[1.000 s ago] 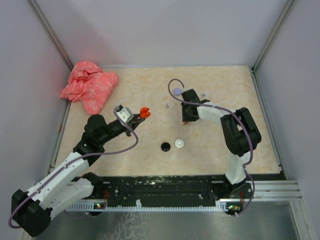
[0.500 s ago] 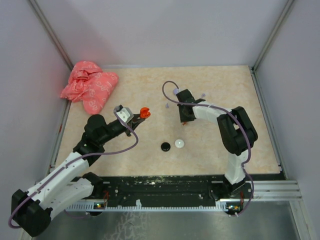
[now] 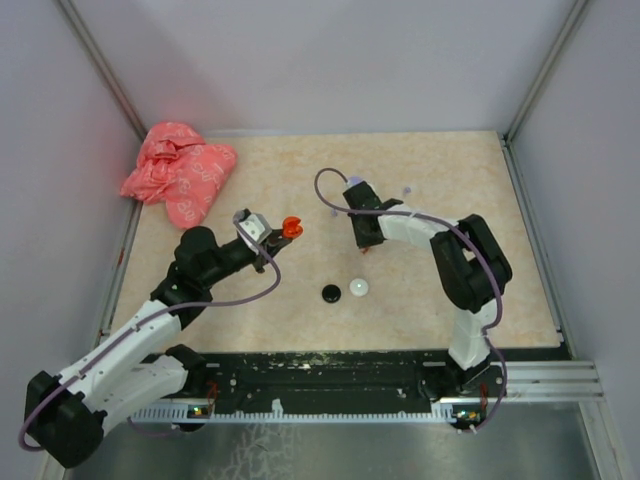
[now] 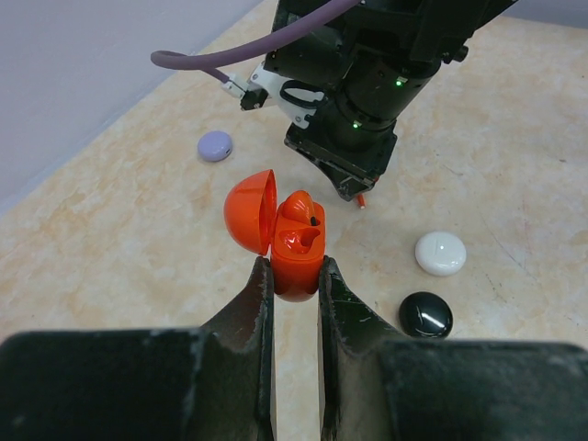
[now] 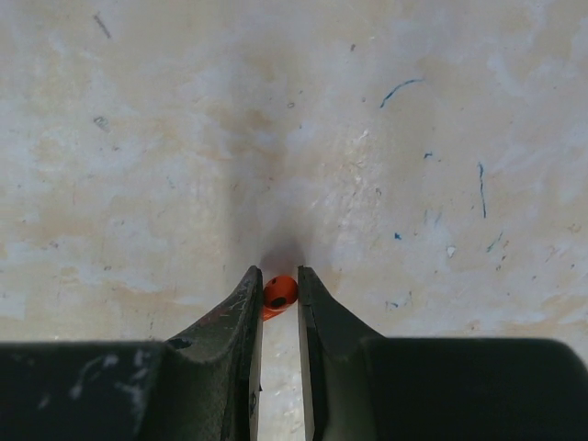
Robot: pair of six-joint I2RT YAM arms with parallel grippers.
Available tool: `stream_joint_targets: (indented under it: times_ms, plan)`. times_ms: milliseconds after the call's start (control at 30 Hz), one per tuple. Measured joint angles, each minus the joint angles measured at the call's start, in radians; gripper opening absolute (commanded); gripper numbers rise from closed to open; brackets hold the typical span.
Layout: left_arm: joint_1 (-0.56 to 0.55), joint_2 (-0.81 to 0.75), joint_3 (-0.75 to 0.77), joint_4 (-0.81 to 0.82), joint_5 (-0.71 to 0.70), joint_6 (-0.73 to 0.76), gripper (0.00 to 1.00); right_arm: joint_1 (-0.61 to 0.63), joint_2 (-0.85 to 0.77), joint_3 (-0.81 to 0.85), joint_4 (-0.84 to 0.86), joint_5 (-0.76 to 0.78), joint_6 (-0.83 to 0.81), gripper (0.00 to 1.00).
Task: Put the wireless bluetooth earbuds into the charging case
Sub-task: Pick up the earbud from the center of the board, then place the earbud in the charging case.
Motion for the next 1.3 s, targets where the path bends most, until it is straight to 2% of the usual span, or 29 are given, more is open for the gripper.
stream_joint_targets:
  times_ms: [133,367,733,1067,1300]
  plan:
    - [0.000,0.002,-0.002,0.012,-0.003,-0.009,0.02,0.032,-0.045,-0.004,-0.024,0.002,-0.014,0.07]
    - [0.000,0.004,-0.023,0.069,0.010,-0.014,0.02,0.104,-0.308,-0.016,-0.018,0.038,-0.066,0.07]
    - [0.005,0.033,-0.066,0.201,0.082,-0.093,0.01,0.281,-0.597,-0.043,0.112,0.084,-0.267,0.00]
    - [0.011,0.041,-0.068,0.274,0.098,-0.163,0.01,0.452,-0.690,-0.097,0.302,0.080,-0.467,0.00]
    - [0.014,0.041,-0.075,0.304,0.103,-0.198,0.01,0.506,-0.690,-0.140,0.396,0.055,-0.537,0.01]
